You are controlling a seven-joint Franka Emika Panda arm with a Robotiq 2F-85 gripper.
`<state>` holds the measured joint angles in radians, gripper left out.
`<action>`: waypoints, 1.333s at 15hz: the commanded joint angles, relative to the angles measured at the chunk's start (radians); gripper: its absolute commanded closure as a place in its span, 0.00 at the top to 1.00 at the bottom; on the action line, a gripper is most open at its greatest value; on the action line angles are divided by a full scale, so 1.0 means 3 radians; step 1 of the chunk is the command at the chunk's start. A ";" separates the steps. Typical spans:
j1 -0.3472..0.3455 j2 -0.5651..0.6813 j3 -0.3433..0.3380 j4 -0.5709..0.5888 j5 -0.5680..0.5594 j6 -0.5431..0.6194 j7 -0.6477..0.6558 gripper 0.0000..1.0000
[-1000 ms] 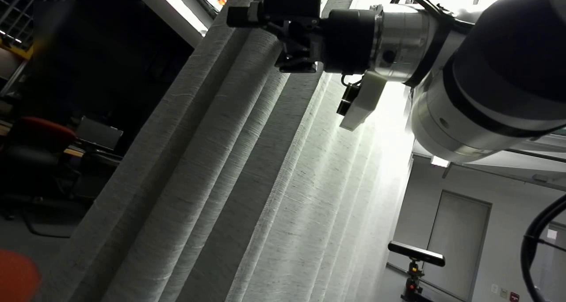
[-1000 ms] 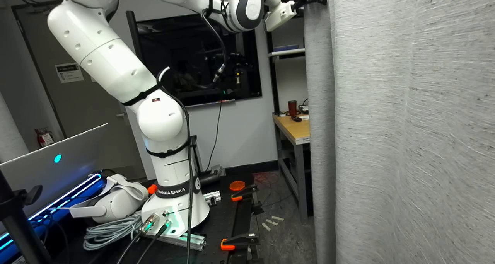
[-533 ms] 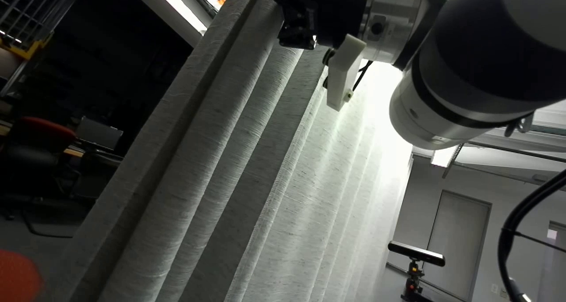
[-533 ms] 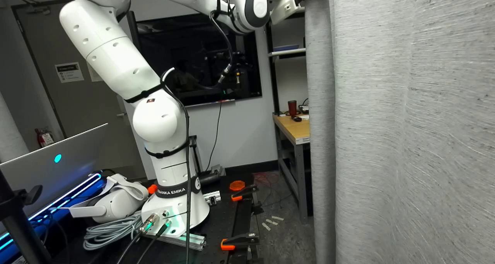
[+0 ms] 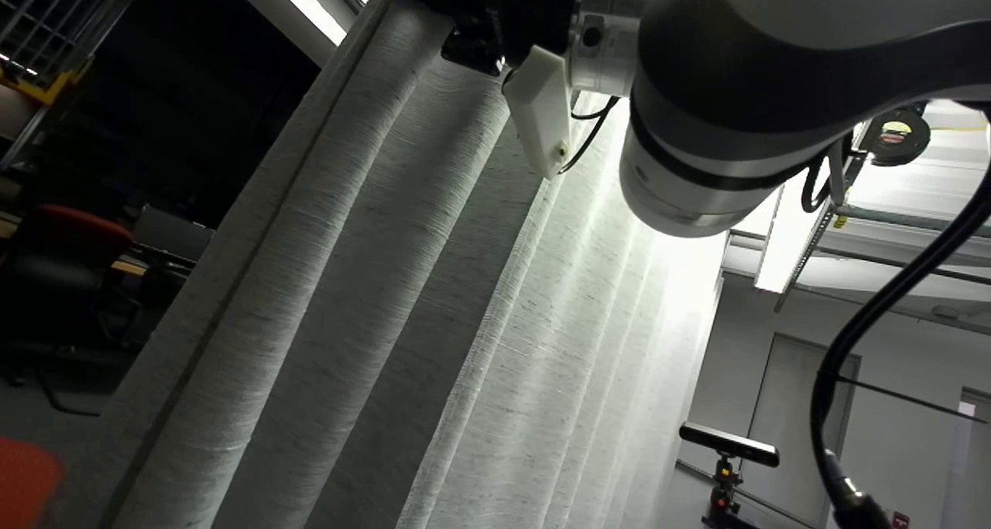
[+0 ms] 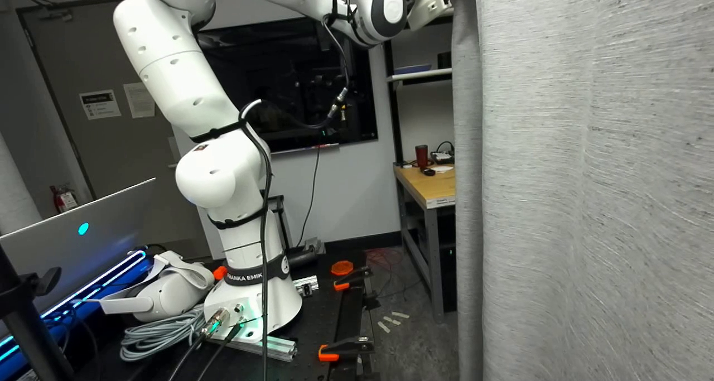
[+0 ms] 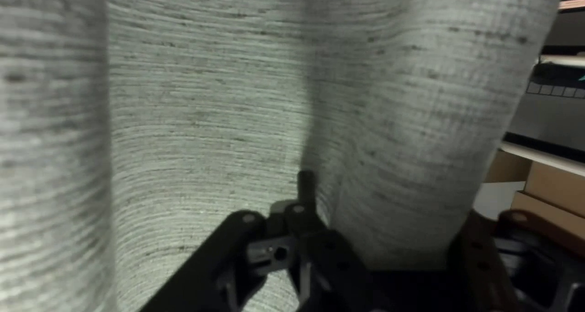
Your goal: Slide the curtain to the right
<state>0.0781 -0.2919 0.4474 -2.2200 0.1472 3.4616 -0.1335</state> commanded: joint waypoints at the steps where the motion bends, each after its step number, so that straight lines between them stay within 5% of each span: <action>1: -0.0403 0.0092 0.0326 0.0175 0.0140 0.0106 -0.0089 0.20; 4: -0.0717 0.0051 0.0511 0.0232 0.0188 0.0091 -0.0076 0.01; 11: -0.1612 0.0112 0.0799 0.0452 0.0254 -0.0102 -0.0100 0.01; 20: -0.3724 0.0240 0.1415 0.0953 0.0233 -0.0630 0.0052 0.01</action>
<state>-0.8423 -0.2472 0.7885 -2.0002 0.2052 3.3472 -0.1302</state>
